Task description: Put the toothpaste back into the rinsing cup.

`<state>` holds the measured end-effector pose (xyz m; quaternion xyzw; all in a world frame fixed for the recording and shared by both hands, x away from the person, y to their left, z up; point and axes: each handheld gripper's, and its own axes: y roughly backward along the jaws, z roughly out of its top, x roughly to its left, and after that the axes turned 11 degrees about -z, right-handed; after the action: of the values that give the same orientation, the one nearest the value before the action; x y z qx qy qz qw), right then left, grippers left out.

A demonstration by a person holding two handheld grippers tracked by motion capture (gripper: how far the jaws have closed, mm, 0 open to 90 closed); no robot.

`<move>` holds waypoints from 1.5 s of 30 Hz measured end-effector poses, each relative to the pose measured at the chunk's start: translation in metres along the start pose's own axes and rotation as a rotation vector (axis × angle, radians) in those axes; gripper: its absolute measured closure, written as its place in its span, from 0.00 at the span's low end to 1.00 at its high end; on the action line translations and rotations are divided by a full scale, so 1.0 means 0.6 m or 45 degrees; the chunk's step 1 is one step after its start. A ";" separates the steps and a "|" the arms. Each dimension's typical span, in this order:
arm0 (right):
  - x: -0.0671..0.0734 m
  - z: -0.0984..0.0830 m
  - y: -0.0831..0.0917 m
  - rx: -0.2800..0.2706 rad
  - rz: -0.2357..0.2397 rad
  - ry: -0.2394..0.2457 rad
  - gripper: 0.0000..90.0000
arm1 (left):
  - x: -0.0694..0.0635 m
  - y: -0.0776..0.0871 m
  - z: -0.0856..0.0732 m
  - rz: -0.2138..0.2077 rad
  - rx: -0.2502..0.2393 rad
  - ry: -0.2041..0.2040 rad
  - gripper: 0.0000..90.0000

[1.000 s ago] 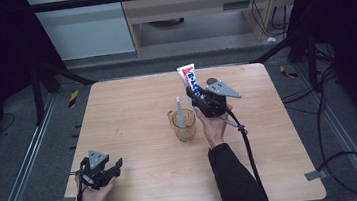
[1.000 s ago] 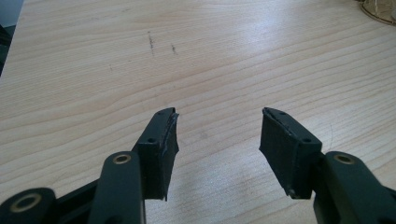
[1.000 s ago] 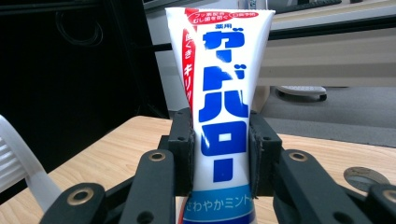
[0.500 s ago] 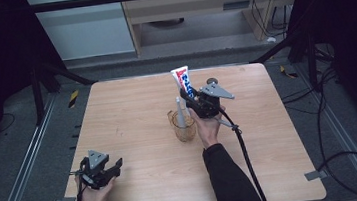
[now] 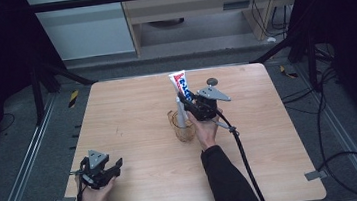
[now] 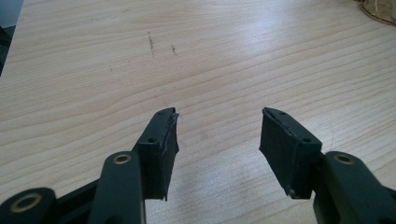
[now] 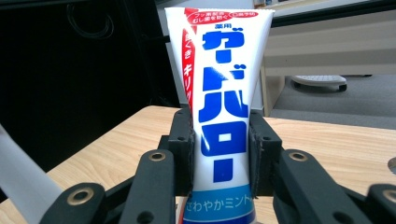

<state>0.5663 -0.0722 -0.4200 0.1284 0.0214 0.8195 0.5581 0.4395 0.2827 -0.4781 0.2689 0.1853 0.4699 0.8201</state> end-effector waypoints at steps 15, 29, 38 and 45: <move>0.000 -0.023 -0.006 0.070 0.026 -0.009 0.74 | 0.000 -0.001 0.000 -0.001 0.003 -0.002 0.50; -0.008 -0.032 0.000 0.148 0.039 0.046 0.71 | 0.000 -0.002 0.000 0.000 0.007 -0.004 0.50; -0.008 -0.029 0.012 0.179 0.046 0.104 0.68 | -0.001 -0.002 0.000 0.000 0.008 -0.004 0.50; -0.013 -0.022 0.029 0.195 0.049 0.139 0.63 | -0.001 -0.003 0.000 0.000 0.009 -0.004 0.50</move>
<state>0.5502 -0.0847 -0.4309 0.1261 0.1120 0.8319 0.5287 0.4402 0.2817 -0.4792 0.2724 0.1857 0.4690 0.8193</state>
